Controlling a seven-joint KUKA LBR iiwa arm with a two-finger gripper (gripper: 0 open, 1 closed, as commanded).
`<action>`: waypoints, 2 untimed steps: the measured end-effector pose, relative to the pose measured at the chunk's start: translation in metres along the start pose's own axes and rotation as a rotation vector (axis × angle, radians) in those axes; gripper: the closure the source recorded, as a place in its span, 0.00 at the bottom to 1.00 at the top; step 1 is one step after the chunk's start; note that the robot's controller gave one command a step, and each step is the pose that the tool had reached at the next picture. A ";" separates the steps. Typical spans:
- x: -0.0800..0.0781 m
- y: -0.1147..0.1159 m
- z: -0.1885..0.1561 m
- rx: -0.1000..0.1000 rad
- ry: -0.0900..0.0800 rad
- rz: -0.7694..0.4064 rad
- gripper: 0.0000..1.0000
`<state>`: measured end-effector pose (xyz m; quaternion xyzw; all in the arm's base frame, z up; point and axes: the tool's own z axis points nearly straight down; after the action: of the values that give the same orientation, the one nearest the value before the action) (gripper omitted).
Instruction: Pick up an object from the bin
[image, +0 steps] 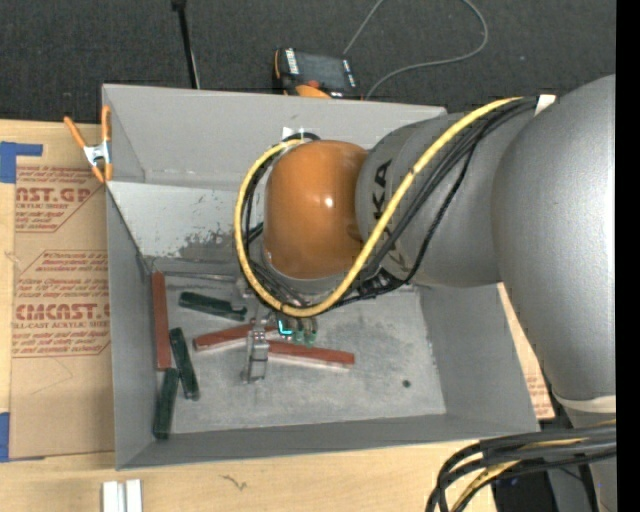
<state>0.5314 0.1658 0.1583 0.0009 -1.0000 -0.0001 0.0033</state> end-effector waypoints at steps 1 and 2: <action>-0.023 -0.024 0.091 -0.001 -0.012 -0.050 0.00; -0.019 -0.086 0.088 0.000 -0.010 0.043 0.00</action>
Offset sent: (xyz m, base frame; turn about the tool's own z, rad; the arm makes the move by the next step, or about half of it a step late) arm 0.0213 -0.0231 -0.0883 -0.0508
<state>0.5500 0.0803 0.0706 -0.0204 -0.9998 0.0000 -0.0015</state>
